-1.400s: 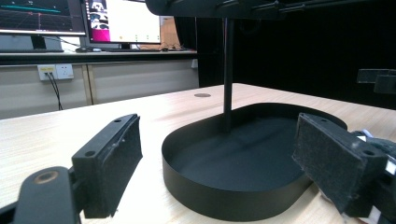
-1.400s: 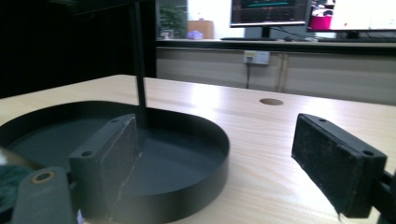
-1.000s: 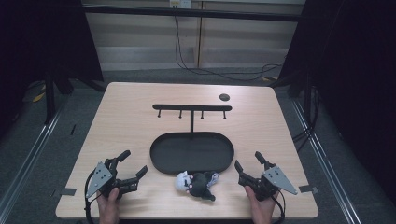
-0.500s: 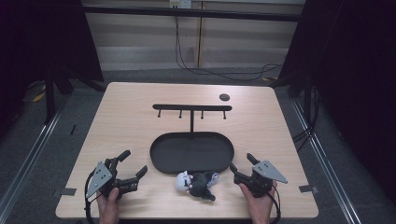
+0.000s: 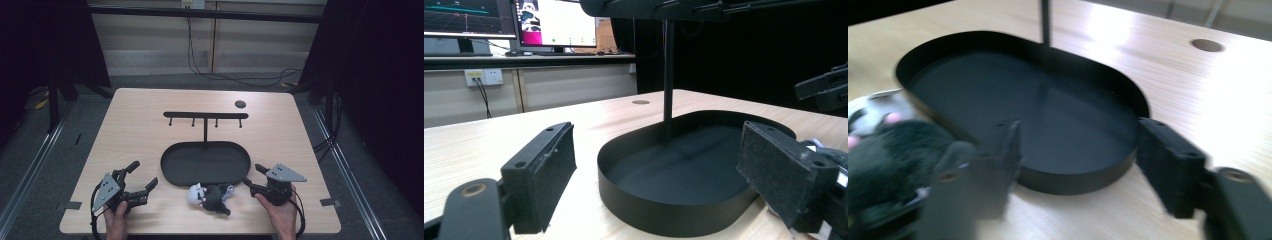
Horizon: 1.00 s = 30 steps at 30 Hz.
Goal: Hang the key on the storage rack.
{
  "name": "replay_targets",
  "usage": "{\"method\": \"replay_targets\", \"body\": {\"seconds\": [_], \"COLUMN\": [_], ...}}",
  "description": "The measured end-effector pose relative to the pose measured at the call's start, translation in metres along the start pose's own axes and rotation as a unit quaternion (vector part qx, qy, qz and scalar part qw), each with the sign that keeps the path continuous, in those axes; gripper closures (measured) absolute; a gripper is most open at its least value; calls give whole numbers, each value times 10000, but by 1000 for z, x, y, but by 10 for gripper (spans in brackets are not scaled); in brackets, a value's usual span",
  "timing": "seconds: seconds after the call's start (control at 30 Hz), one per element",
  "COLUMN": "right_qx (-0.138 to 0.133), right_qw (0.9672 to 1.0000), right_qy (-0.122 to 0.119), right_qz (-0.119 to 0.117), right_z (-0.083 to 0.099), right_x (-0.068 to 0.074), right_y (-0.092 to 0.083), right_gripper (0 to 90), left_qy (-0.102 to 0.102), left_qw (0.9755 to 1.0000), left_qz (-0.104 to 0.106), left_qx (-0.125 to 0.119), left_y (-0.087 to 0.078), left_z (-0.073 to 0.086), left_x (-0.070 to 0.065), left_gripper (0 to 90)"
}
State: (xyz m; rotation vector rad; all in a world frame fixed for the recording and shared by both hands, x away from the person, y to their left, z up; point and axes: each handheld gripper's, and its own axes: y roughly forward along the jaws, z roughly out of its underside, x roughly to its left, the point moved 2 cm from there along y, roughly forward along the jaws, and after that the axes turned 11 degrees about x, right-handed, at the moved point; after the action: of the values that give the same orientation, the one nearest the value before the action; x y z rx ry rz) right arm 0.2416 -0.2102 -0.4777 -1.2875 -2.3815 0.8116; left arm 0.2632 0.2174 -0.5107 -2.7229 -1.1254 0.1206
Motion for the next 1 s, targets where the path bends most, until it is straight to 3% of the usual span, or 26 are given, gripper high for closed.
{"method": "replay_targets", "body": {"seconds": [0.17, 0.2, 0.23, 0.33, 0.37, 0.43, 0.53, 0.6, 0.63, 0.67, 0.7, 0.73, 0.77, 0.8, 0.87, 0.9, 1.0], "right_qx": [66, 185, 185, 588, 829, 931, 1244, 1432, 1512, 1699, 1699, 1814, 1814, 1887, 2038, 2120, 2331], "right_qw": [9999, 9994, 9994, 9966, 9938, 9921, 9853, 9820, 9803, 9752, 9752, 9718, 9718, 9695, 9624, 9578, 9461], "right_qy": [-121, -205, -205, -335, -427, -476, -587, -658, -723, -850, -850, -982, -982, -1027, -1141, -1262, -1536], "right_qz": [-34, -215, -215, -469, -600, -691, -1013, -1042, -1043, -1134, -1134, -1146, -1146, -1180, -1388, -1477, -1640], "right_z": [-6, -9, -9, -13, -15, -15, -17, -18, -19, -23, -23, -27, -27, -29, -34, -36, -44], "right_x": [2, 4, 4, 7, 9, 10, 12, 14, 15, 18, 18, 20, 20, 20, 22, 23, 26], "right_y": [2, 3, 3, 5, 7, 8, 13, 16, 17, 19, 19, 20, 20, 20, 22, 22, 25], "right_gripper": [437, 459, 459, 475, 480, 509, 432, 396, 399, 424, 424, 475, 475, 502, 558, 643, 701], "left_qy": [-17, -5, -5, -19, -16, 0, -18, -16, -16, -14, -16, -17, -18, -17, -18, -18, -19], "left_qw": [10000, 10000, 10000, 10000, 10000, 10000, 10000, 10000, 10000, 10000, 10000, 10000, 10000, 10000, 10000, 10000, 10000], "left_qz": [-12, -1, -1, -7, -10, 3, -9, -6, -4, -9, -4, -6, -6, -9, -7, -7, -8], "left_qx": [2, -3, -3, 1, 2, -5, -2, -5, 3, 3, 3, -5, -4, 0, -1, -1, -3], "left_y": [0, 0, 0, 0, 0, 0, 0, 0, 0, 0, 0, 0, 0, 0, 0, 0, 0], "left_z": [0, 0, 0, 0, 0, 0, 0, 0, 0, 0, 0, 0, 0, 0, 0, 0, 0], "left_x": [0, 0, 0, 0, 0, 0, 0, 0, 0, 0, 0, 0, 0, 0, 0, 0, 0], "left_gripper": [152, 152, 152, 152, 152, 152, 152, 152, 152, 152, 152, 152, 152, 152, 152, 152, 152]}}
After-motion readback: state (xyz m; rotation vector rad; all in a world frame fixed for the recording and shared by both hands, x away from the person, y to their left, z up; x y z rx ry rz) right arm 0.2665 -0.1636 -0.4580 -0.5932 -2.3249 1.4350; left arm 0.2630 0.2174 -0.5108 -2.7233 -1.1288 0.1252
